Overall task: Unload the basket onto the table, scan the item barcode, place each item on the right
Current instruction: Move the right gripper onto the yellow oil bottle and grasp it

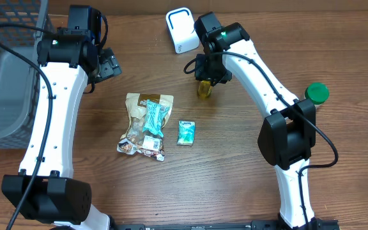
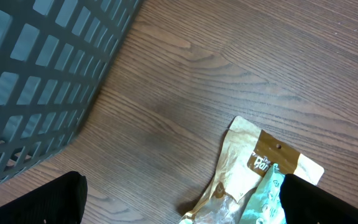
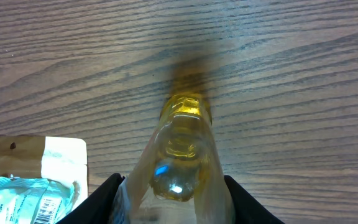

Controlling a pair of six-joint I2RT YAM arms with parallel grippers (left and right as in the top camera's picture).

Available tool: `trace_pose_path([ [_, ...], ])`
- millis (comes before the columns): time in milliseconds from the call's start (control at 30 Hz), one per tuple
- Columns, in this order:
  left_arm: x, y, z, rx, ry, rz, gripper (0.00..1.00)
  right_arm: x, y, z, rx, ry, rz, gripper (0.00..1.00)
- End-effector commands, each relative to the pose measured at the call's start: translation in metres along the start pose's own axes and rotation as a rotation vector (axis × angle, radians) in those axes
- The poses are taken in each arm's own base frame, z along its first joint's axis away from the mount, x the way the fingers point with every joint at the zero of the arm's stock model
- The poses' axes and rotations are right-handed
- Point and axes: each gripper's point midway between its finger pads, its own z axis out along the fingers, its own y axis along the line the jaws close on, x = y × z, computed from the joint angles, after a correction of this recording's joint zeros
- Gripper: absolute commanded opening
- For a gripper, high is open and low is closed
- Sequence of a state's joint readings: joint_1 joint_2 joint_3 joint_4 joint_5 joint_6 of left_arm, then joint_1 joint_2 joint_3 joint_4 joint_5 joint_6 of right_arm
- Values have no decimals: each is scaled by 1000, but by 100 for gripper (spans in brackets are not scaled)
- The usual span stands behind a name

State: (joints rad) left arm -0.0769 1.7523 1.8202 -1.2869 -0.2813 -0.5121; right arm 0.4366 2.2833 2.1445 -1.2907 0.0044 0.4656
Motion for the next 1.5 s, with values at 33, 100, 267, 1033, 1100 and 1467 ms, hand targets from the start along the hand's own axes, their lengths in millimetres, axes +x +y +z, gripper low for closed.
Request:
trace_pose_path([
  [33,-7,1,-10,4,-35,11,100,0,0,1,-4,3,-8,43],
  [100,-7,1,-10,4,-35,11,100,0,0,1,-4,3,-8,43],
  [267,-7,1,-10,4,-35,11,100,0,0,1,-4,3,-8,43],
  [1033,-7,1,-10,4,-35,11,100,4,-2,1,5,19,-7,49],
  [1100,-7,1,-10,4,-35,11,100,4,-2,1,6,20,-7,45],
  [1467,-7,1,-10,4,-35,11,99,5,-3,1,7,23,-7,46],
])
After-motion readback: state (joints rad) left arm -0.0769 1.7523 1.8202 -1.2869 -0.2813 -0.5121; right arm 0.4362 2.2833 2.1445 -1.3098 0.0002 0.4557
